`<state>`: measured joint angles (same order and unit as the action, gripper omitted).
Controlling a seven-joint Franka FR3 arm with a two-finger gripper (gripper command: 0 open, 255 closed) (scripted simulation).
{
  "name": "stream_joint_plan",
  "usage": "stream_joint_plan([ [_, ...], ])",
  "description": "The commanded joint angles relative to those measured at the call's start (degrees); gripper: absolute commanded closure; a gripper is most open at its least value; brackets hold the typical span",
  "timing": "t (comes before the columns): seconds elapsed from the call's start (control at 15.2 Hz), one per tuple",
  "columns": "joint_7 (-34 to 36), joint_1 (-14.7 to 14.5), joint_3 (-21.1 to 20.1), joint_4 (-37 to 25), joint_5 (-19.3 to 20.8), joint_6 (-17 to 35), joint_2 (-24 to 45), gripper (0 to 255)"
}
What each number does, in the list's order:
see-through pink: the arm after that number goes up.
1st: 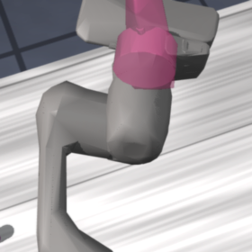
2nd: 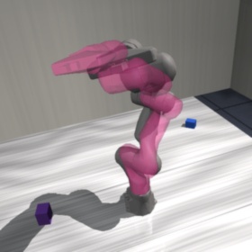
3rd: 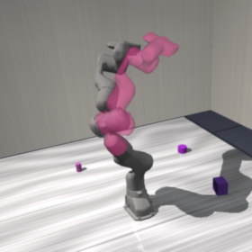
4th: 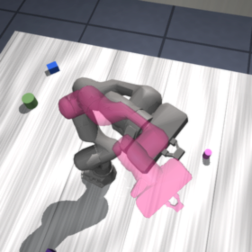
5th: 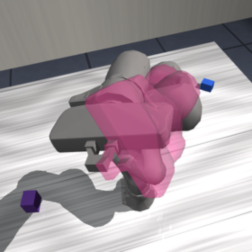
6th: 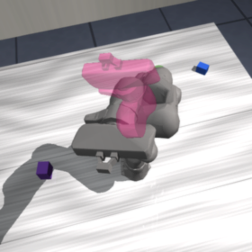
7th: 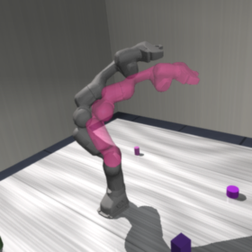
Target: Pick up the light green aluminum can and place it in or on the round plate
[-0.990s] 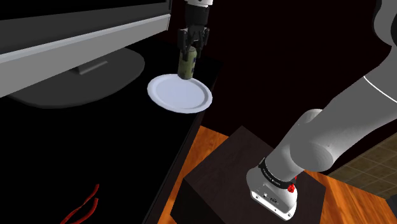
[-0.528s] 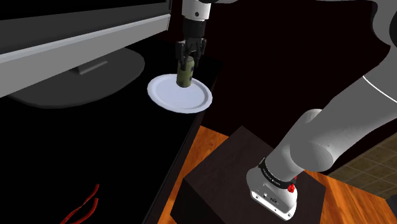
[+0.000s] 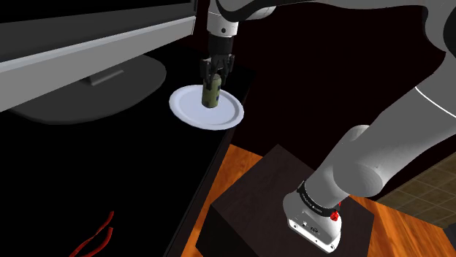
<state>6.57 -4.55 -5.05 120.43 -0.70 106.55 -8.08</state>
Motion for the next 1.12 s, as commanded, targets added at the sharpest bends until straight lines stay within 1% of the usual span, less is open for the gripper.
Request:
stream_joint_plan([
  [0.0, 0.0, 0.0, 0.0, 0.2, 0.0, 0.2, 0.0, 255],
  [0.33, 0.0, 0.0, 0.0, 0.2, 0.0, 0.2, 0.0, 255],
  [0.4, 0.0, 0.0, 0.0, 0.2, 0.0, 0.2, 0.0, 0],
  [0.73, 0.0, 0.0, 0.0, 0.2, 0.0, 0.2, 0.0, 0],
  [0.99, 0.0, 0.0, 0.0, -7.0, 0.0, -7.1, -0.2, 0],
  [1.06, 0.0, 0.0, 0.0, -7.0, 0.0, -7.1, -0.2, 0],
])
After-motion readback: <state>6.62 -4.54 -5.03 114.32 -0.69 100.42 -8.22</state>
